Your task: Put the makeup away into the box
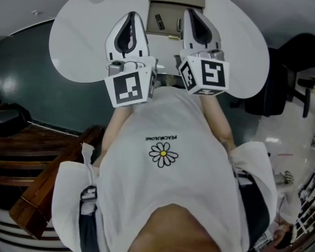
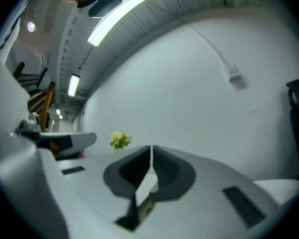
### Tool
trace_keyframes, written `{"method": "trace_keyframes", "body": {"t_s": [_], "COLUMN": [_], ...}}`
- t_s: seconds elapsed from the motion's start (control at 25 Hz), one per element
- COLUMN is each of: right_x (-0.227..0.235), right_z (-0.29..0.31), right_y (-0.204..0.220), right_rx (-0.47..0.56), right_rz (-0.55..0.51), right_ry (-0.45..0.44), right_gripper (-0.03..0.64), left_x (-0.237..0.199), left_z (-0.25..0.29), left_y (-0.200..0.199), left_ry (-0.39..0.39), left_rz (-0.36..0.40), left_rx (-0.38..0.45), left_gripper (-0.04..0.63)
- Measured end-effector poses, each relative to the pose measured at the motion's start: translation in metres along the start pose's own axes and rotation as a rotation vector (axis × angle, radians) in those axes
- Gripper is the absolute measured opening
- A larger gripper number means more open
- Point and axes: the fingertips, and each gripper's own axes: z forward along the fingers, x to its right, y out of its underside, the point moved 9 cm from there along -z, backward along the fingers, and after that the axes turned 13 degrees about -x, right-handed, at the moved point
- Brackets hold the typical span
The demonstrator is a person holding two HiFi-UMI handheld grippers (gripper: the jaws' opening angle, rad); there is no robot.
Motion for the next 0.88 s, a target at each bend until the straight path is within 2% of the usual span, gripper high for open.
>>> {"method": "trace_keyframes", "body": {"t_s": [0.12,0.2,0.48,0.88], "right_x": [-0.001,-0.002,0.002,0.002], "right_z": [-0.013,-0.019,-0.025,-0.024], "right_y": [0.012,0.018,0.025,0.033], "right_rx": [0.006,-0.004,-0.023,-0.058], "right_rz": [-0.088,-0.114,-0.108,-0.066], "right_ry": [0.075,0.081,0.104,0.070], "right_gripper": [0.037,0.037,0.032,0.031], "left_x": [0.009,0.012,0.015,0.018], "left_z": [0.000,-0.001,0.001,0.000], "left_y": [0.002,0.004,0.007,0.008], "left_ry": [0.050,0.062,0.077,0.081], "left_rz": [0.010,0.013,0.019,0.015], "left_rx": [0.042,0.038,0.020,0.019], "left_gripper": [0.020,0.020,0.020,0.020]}}
